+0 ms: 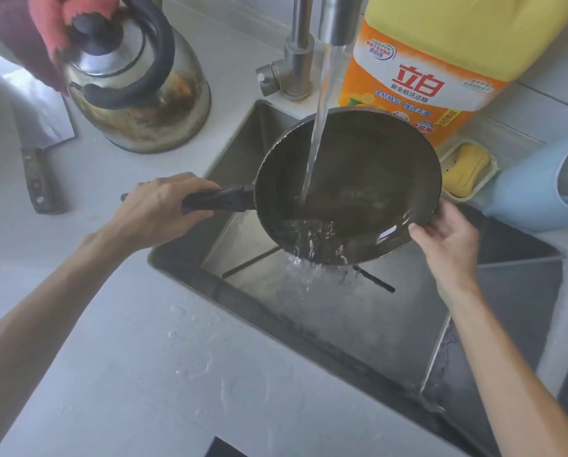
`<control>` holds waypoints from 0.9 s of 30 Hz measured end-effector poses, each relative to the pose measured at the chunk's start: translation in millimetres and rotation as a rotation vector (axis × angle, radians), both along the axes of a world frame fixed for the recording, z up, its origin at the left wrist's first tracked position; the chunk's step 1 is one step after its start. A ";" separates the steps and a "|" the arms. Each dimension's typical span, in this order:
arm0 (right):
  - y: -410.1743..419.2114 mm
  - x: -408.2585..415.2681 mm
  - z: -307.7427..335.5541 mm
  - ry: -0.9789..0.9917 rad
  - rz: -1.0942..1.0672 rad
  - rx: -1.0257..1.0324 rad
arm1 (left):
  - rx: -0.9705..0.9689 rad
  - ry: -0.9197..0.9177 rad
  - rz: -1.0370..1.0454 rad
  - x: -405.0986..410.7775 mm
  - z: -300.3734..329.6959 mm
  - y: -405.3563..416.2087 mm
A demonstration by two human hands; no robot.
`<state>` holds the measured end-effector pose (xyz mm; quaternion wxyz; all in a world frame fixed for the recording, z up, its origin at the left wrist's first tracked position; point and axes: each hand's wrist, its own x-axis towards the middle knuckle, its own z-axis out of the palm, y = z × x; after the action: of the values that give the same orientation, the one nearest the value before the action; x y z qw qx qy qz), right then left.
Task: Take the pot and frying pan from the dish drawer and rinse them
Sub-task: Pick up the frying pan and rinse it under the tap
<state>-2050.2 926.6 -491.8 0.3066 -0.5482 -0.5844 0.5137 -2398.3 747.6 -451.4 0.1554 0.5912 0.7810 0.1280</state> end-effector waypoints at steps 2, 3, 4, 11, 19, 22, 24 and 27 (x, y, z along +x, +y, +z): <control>0.4 1.1 -1.4 0.005 0.006 -0.016 | -0.070 -0.019 -0.047 -1.4 -0.5 1.8; 0.0 1.5 -2.8 0.011 0.003 -0.027 | -0.110 -0.024 -0.061 -1.5 -0.9 2.6; -1.0 1.8 -4.2 0.017 0.000 -0.034 | -0.145 -0.027 -0.067 -1.6 -1.3 2.9; -2.9 -0.8 -7.6 0.105 0.006 -0.038 | -0.180 -0.038 -0.021 -2.6 -3.0 2.1; 0.7 0.9 -8.1 0.122 0.037 -0.012 | -0.213 -0.229 0.021 -6.9 -9.8 -6.6; -1.4 -5.1 -4.2 0.101 0.030 0.016 | -0.162 -0.240 0.054 -6.3 -8.9 -6.1; -2.6 -10.2 1.7 0.065 0.040 0.052 | -0.127 -0.237 0.078 -5.8 -7.4 -6.0; 0.5 -14.3 7.0 -0.031 0.125 0.008 | -0.084 -0.211 0.102 -3.3 -9.7 -8.1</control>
<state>-2064.5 927.1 -484.8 0.2670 -0.5174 -0.6241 0.5211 -2401.6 739.5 -461.1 0.2546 0.5268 0.7941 0.1642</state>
